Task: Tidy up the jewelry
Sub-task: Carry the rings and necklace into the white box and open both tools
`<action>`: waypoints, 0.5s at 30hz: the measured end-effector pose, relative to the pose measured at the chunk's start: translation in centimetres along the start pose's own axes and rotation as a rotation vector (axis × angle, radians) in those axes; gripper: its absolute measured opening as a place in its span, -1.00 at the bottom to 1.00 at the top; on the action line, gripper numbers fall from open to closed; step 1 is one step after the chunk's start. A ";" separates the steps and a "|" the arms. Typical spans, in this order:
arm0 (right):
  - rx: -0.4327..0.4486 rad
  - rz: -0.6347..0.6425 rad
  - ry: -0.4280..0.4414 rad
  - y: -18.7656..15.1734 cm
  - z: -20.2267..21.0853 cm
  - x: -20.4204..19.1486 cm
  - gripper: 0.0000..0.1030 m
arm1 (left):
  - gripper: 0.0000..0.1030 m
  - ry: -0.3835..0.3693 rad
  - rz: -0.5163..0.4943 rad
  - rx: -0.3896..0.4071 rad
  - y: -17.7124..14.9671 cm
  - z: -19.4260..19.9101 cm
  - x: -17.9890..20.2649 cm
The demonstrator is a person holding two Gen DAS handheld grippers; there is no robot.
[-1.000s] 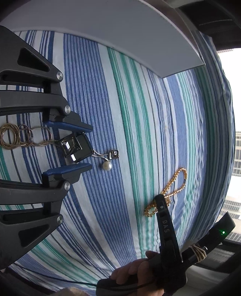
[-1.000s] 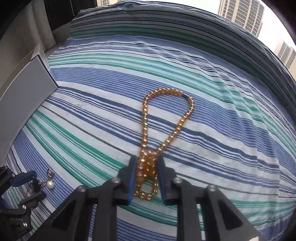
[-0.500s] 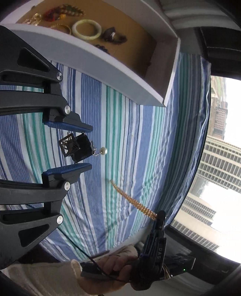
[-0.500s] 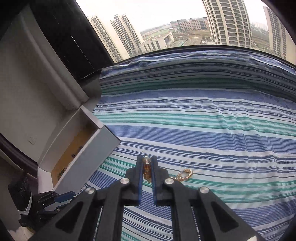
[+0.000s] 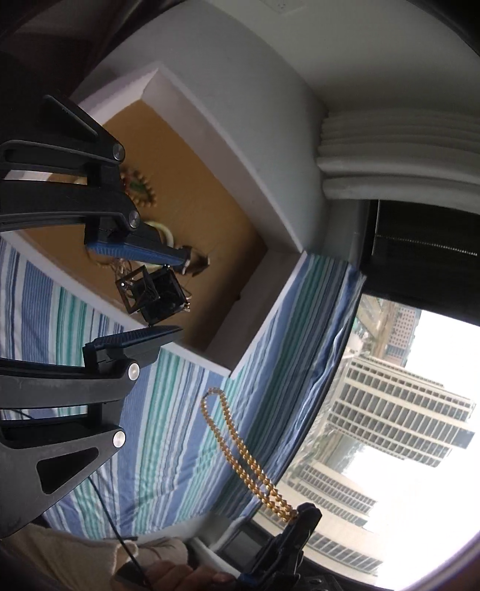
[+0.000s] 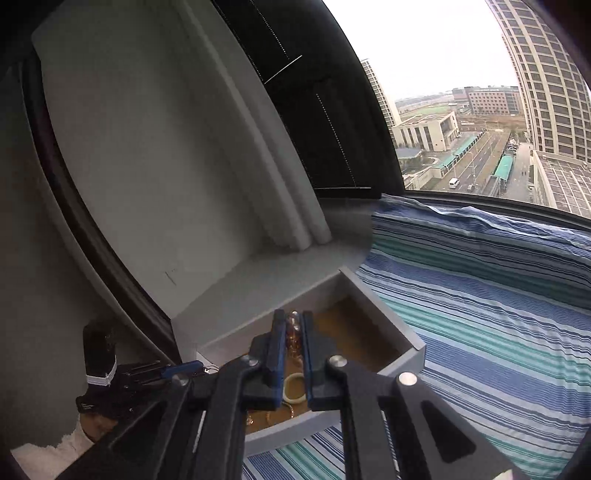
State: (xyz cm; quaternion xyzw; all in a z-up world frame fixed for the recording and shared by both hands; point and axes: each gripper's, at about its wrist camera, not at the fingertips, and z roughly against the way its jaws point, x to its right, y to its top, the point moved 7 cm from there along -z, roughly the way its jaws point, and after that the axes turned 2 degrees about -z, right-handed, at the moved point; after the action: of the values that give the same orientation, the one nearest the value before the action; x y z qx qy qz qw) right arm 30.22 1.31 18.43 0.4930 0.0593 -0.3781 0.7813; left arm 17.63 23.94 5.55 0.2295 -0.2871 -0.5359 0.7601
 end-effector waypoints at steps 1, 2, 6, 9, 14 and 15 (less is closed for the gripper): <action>-0.013 0.008 0.013 0.0 -1.5 -1.0 -0.85 | -0.36 0.025 0.015 0.000 -0.1 -0.6 -1.4; -0.023 0.009 0.020 0.1 -3.1 -1.5 -0.85 | -0.36 0.050 0.030 0.000 -0.3 -1.4 -2.8; -0.116 -0.006 0.022 -1.6 -9.8 -2.4 -0.85 | -0.36 0.097 0.097 -0.053 -2.0 -5.5 -7.2; -0.187 -0.006 -0.047 -4.5 -14.5 -1.5 -0.85 | -0.35 0.132 0.130 -0.097 -3.9 -8.5 -9.5; -0.347 -0.035 -0.117 -11.5 -20.9 1.8 -0.84 | -0.31 0.182 0.138 -0.149 -7.2 -11.1 -10.9; -0.371 -0.040 -0.128 -12.7 -21.7 2.4 -0.82 | -0.14 0.198 0.129 -0.140 -7.5 -11.2 -10.9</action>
State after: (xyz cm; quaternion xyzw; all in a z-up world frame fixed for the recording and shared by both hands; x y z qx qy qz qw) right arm 29.74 14.85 -2.95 0.3141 0.0880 -0.4067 0.8533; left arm 17.34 32.28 -9.59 0.2087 -0.1867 -0.4794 0.8317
